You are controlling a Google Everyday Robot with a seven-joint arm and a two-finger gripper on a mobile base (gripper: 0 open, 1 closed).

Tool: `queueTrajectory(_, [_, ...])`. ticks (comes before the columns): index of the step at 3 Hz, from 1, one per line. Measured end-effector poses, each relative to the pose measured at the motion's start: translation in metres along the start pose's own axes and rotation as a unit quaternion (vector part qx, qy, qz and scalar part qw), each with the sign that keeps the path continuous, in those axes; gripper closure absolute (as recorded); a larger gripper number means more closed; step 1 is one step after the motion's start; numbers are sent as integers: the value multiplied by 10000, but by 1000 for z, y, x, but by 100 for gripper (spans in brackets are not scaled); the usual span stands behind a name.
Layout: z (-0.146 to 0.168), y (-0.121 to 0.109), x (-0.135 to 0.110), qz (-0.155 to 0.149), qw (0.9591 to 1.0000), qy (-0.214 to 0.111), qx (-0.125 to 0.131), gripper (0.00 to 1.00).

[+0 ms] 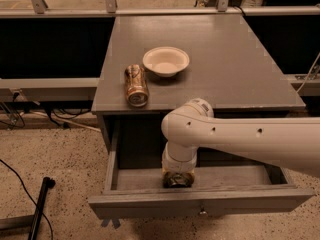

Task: Pick 7up can from top drawer and place on counter

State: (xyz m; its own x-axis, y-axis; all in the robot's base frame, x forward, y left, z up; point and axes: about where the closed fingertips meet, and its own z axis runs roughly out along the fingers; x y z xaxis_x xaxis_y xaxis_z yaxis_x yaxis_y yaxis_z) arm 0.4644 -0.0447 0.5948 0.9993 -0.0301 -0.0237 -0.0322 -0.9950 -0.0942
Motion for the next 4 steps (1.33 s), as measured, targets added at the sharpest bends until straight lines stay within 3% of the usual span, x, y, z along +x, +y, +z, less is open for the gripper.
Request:
queueTrajectory(1, [-1, 0, 0, 0, 10000, 0, 0, 66])
queueTrajectory(2, [-38, 11, -5, 75, 9993, 142, 341, 66])
queueTrajectory(3, [-153, 30, -9, 245, 9921, 704, 1009, 69])
queueTrajectory(4, [-241, 89, -27, 540, 9803, 876, 1684, 81])
